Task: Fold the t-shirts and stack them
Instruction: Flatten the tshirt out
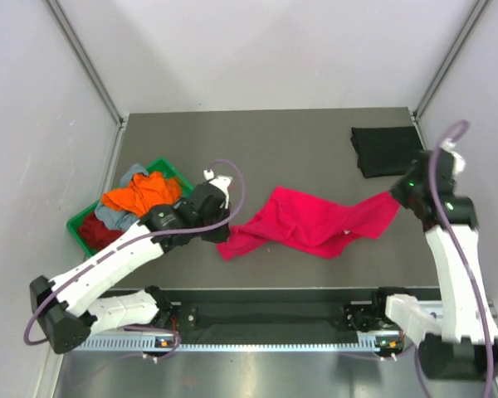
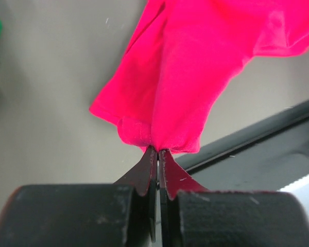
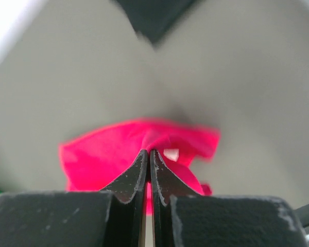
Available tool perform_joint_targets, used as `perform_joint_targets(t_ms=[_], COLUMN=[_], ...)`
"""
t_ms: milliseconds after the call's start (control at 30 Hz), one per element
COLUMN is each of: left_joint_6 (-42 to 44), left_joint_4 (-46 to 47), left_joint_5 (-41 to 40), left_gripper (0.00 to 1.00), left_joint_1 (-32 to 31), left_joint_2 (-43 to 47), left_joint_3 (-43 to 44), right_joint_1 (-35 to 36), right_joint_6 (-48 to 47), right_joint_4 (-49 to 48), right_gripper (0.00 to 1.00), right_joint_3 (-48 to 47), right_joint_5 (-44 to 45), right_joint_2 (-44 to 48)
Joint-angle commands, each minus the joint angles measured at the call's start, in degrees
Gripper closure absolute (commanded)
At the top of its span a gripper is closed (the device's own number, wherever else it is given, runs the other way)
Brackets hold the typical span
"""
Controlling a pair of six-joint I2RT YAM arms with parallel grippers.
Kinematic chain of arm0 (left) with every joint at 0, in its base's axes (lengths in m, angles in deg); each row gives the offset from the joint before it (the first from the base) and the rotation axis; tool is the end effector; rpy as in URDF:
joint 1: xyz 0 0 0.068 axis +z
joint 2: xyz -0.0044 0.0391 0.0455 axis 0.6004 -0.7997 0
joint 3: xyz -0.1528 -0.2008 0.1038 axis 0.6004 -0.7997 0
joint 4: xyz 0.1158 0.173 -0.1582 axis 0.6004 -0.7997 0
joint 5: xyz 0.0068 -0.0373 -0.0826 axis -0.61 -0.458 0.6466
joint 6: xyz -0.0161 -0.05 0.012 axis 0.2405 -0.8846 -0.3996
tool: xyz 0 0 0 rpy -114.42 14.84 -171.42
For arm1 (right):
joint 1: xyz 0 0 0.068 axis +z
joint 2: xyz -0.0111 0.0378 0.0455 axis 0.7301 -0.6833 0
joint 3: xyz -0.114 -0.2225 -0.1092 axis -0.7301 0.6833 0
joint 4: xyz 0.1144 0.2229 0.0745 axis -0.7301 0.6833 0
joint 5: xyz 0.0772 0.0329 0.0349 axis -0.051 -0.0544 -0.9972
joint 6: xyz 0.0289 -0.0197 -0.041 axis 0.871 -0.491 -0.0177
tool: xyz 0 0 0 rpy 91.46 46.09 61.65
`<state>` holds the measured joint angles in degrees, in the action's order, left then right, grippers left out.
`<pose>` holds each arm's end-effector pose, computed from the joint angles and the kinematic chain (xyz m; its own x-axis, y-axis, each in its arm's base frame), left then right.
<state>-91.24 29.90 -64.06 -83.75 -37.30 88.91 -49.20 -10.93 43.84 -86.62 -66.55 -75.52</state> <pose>0.1446 -0.1493 0.3167 -0.7872 0.1088 -0.6070 0.3309 0.9051 -0.2669 0.1629 -0.0126 0.3728 -0.3744 0.6105 -0.6979 0.5020 0.7663 0.4010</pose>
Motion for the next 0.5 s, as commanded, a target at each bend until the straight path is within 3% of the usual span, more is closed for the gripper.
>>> perform_joint_targets(t_ms=[0,267,367,400,467], left_joint_6=[-0.61,-0.17,0.97,1.41,2.46], left_joint_4=[4.61,4.97,6.97,7.77,8.83], left_joint_5=[-1.73,-8.85,-6.4,-4.65,0.71], left_gripper=[1.0,1.0,1.0,1.0,1.0], left_joint_1=[0.79,3.86,7.46,8.78,13.26], left_joint_2=[-2.57,-6.79,-7.06,-6.88,-6.44], left_joint_3=[-2.3,-4.42,-5.65,-6.43,-7.32], right_joint_1=[4.82,17.41,19.35,19.53,19.53], right_joint_6=[-2.93,-3.02,-3.02,-3.63,-4.95], right_joint_4=[-7.77,-17.53,-18.24,-17.89,-16.31], right_gripper=[1.0,0.94,0.8,0.7,0.65], right_joint_3=[4.44,2.18,0.15,-1.42,-2.92], right_joint_5=[-5.32,-6.9,-7.96,-7.96,-7.35], right_joint_2=[-10.65,-32.9,-36.61,-38.28,-38.99])
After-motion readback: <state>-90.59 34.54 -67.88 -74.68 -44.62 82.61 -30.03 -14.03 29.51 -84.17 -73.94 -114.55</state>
